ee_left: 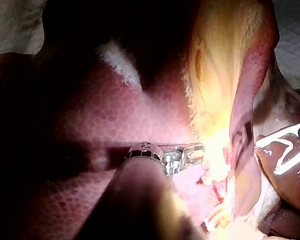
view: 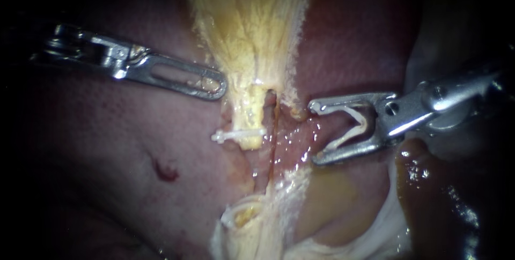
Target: Clipping first clip right tube
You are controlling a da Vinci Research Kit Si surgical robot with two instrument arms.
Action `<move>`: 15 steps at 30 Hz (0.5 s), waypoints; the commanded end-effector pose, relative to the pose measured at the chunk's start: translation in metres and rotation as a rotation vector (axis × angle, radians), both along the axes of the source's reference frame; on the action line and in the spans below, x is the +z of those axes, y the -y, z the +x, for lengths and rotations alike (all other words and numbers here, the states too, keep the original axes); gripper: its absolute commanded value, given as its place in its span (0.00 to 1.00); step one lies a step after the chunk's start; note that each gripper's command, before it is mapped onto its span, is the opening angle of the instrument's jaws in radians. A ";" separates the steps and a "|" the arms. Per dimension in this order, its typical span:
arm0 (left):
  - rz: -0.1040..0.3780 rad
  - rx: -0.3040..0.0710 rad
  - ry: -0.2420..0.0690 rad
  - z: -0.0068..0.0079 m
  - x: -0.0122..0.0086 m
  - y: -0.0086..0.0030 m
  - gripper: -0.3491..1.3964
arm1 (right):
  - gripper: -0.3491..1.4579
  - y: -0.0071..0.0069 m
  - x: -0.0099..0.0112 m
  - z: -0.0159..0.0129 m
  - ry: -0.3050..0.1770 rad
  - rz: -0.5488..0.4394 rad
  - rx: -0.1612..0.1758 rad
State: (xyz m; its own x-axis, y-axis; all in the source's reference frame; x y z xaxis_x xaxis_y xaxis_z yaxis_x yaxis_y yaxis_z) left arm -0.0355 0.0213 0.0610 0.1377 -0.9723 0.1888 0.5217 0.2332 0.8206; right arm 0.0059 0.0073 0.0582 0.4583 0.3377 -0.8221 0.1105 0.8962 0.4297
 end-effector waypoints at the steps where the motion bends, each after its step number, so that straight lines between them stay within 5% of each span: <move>1: 0.001 0.000 0.000 0.0001 -0.0001 0.0000 0.00 | 0.47 0.0000 0.0000 0.0000 0.000 0.000 0.000; 15: 0.006 -0.015 0.021 0.0035 -0.0047 -0.0010 0.00 | 0.47 0.0000 0.0000 0.0000 0.000 0.000 0.000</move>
